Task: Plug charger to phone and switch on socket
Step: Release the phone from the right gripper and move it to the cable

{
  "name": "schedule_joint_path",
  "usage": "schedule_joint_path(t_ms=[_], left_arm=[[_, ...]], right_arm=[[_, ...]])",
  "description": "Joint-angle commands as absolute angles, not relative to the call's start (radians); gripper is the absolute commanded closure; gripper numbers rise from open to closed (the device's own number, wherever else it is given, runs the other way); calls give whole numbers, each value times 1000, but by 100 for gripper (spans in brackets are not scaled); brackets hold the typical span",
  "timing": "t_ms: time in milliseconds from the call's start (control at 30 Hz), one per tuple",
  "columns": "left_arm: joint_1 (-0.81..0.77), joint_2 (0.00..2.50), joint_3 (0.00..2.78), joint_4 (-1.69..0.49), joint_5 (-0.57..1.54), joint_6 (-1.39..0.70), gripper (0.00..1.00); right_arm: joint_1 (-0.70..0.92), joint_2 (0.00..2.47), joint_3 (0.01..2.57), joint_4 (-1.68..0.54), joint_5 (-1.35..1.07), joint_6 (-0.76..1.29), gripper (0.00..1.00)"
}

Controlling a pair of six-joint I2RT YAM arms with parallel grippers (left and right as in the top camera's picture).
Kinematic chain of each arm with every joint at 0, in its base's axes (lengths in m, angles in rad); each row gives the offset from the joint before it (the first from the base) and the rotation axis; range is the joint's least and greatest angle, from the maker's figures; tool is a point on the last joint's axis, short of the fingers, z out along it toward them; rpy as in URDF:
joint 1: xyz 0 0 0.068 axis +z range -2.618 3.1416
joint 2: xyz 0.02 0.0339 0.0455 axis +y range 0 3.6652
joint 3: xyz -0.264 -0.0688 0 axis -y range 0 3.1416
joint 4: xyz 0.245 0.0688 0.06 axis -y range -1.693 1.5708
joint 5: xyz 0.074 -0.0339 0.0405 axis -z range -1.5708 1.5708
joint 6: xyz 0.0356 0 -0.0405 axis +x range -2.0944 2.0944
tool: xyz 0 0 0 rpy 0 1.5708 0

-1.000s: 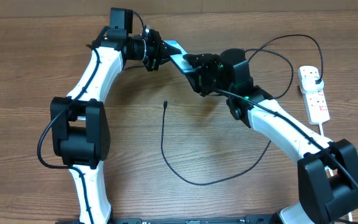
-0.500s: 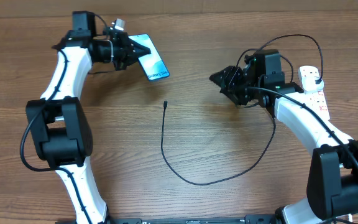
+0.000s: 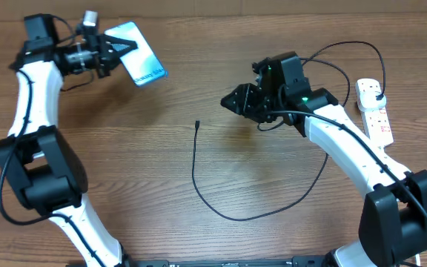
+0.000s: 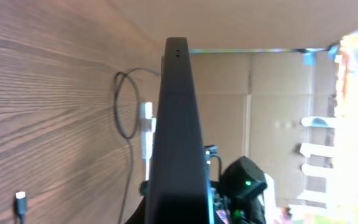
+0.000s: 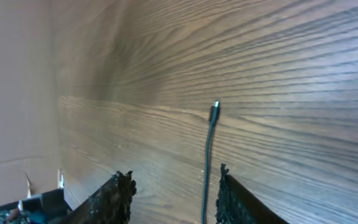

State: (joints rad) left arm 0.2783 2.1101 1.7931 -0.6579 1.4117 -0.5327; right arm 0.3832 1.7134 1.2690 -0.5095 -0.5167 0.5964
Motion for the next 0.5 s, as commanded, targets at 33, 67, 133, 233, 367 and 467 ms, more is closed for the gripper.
schedule_joint_path(t_ms=[33, 67, 133, 233, 367, 467], left_arm=[[317, 2062, 1804, -655, 1521, -564, 96], [323, 2062, 1804, -655, 1522, -564, 96], [327, 2062, 1804, -655, 1520, -564, 96], [325, 2062, 1804, -655, 1520, -564, 96], [313, 2062, 1804, -658, 1520, -564, 96], [305, 2062, 1804, -659, 1518, -564, 96]], right_arm=[[427, 1759, 1361, -556, -494, 561, 55], [436, 1782, 1385, -580, -492, 545, 56], [456, 1822, 1432, -640, -445, 541, 58], [496, 1875, 1479, -699, -350, 541, 60], [536, 1933, 1482, -682, -324, 570, 60], [564, 1990, 1482, -653, -321, 579, 61]])
